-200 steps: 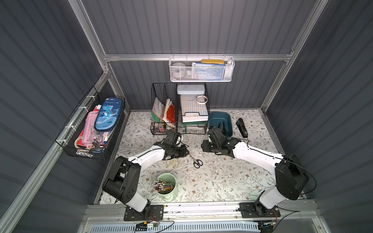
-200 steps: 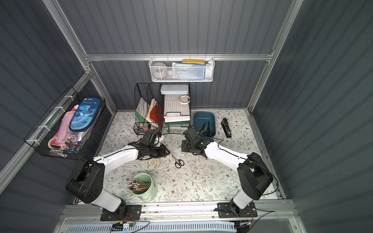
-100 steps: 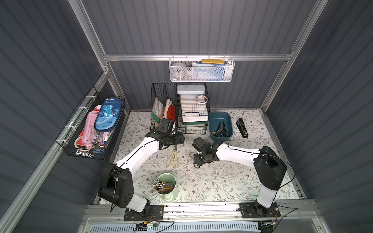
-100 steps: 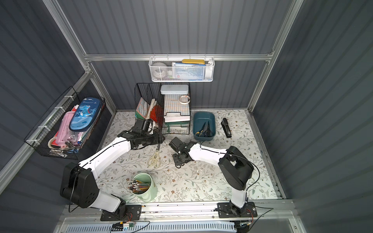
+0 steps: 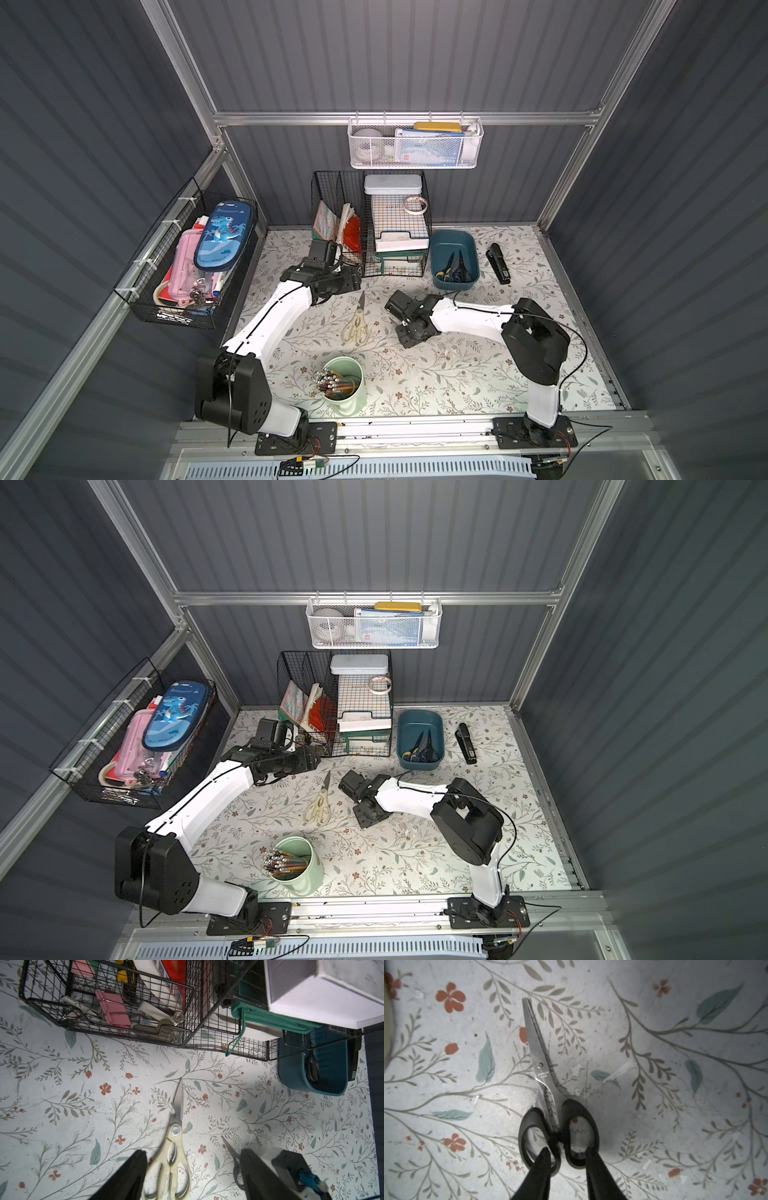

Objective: Take the scissors out of the storage box
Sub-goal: Adjust the scissors at the center of the board.

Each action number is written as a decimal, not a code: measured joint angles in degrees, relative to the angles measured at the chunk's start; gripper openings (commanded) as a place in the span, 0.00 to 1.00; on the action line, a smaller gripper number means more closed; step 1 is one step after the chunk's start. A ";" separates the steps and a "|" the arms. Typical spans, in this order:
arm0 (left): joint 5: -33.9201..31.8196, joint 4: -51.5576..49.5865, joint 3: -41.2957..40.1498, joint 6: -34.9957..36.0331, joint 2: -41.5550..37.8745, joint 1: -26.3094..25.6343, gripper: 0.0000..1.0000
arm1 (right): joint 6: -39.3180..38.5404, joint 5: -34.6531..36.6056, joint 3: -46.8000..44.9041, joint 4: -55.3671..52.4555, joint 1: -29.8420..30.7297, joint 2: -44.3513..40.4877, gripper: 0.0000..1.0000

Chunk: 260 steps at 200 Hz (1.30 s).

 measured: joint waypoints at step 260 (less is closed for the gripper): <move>1.73 0.42 -2.89 -0.02 -2.19 0.04 0.73 | 16.15 -3.80 7.04 6.58 2.51 3.10 0.17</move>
